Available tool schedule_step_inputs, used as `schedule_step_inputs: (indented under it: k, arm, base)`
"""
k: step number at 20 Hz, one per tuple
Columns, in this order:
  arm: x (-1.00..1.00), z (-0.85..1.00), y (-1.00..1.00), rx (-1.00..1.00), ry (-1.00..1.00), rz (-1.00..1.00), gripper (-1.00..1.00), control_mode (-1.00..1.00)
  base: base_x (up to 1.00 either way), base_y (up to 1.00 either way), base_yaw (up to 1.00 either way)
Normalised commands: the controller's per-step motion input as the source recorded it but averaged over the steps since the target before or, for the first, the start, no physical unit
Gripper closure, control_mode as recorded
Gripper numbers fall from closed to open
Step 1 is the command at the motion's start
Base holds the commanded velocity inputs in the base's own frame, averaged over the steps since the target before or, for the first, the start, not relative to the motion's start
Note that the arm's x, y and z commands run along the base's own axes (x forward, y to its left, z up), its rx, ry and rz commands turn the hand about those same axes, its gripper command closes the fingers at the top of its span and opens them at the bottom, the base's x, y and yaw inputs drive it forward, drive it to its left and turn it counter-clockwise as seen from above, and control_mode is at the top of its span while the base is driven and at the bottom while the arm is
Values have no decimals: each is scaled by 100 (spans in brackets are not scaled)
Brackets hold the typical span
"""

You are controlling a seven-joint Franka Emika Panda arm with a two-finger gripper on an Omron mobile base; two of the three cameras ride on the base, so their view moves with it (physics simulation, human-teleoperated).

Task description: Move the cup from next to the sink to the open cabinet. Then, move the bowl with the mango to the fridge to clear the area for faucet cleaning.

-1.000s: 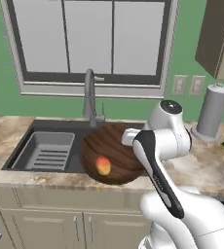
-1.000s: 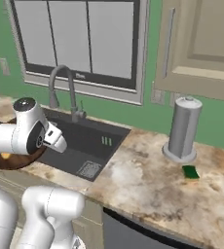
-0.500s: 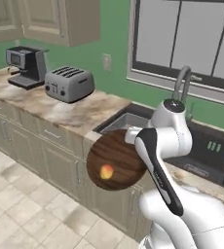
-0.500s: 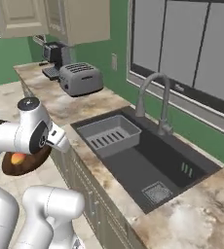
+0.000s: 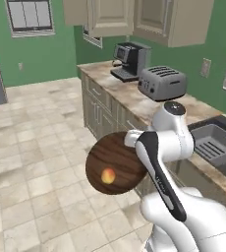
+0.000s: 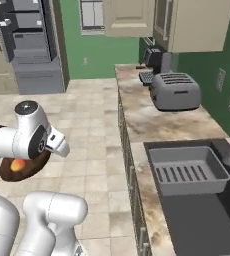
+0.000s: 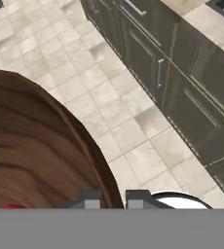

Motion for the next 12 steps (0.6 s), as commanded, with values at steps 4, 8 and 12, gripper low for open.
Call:
schedule_step_inputs:
  k: [4,8,12]
  arm:
    - [0,0,0,0,0,0,100,100]
    - [0,0,0,0,0,0,100,100]
    - [0,0,0,0,0,0,100,100]
  base:
    - [98,44,48]
    - [100,30,38]
    - [100,54,21]
